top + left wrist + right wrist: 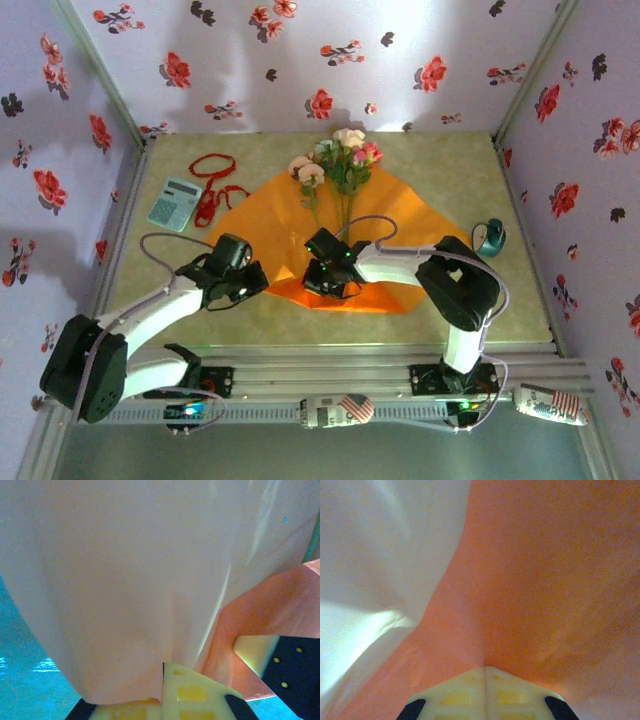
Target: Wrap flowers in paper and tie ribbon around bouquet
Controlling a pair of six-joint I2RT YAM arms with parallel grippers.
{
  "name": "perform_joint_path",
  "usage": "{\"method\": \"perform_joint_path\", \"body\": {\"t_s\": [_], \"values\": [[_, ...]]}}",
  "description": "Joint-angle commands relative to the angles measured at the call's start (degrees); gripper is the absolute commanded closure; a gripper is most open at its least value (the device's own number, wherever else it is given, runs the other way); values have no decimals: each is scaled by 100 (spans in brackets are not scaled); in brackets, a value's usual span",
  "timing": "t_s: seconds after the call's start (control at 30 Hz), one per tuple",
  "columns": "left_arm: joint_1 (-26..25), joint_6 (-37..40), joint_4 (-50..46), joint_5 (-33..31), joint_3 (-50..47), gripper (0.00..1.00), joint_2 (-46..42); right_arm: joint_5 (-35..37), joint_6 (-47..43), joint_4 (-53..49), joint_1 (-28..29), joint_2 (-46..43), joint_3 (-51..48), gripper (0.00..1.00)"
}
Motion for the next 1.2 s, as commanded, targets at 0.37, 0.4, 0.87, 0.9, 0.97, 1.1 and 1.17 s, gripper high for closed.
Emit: {"method": "perform_joint_path", "body": {"t_s": [0.37, 0.4, 0.87, 0.9, 0.97, 1.1, 1.17], "values": [[-1590, 2232, -1551, -1603, 2167, 100, 914, -339, 459, 520, -123, 318, -636, 100], [-1673, 2331, -1542, -1654, 2290, 100, 1010, -367, 463, 576, -123, 336, -649, 100], [-2503, 3386, -1347, -2168, 3177, 100, 1966, -666, 533, 1322, -302, 306, -1000, 100], [-2504, 3378, -1300, -2152, 3159, 100, 1984, -666, 537, 1388, -320, 273, -1010, 100], [-2503, 3305, -1183, -2119, 3116, 100, 2003, -644, 543, 1458, -346, 134, -1031, 99], [-2503, 3219, -1034, -2071, 3109, 100, 2037, -461, 556, 1324, -368, -302, -1074, 92], [-2503, 3184, -991, -2041, 3134, 100, 2064, -336, 588, 1216, -397, -602, -1138, 87]]}}
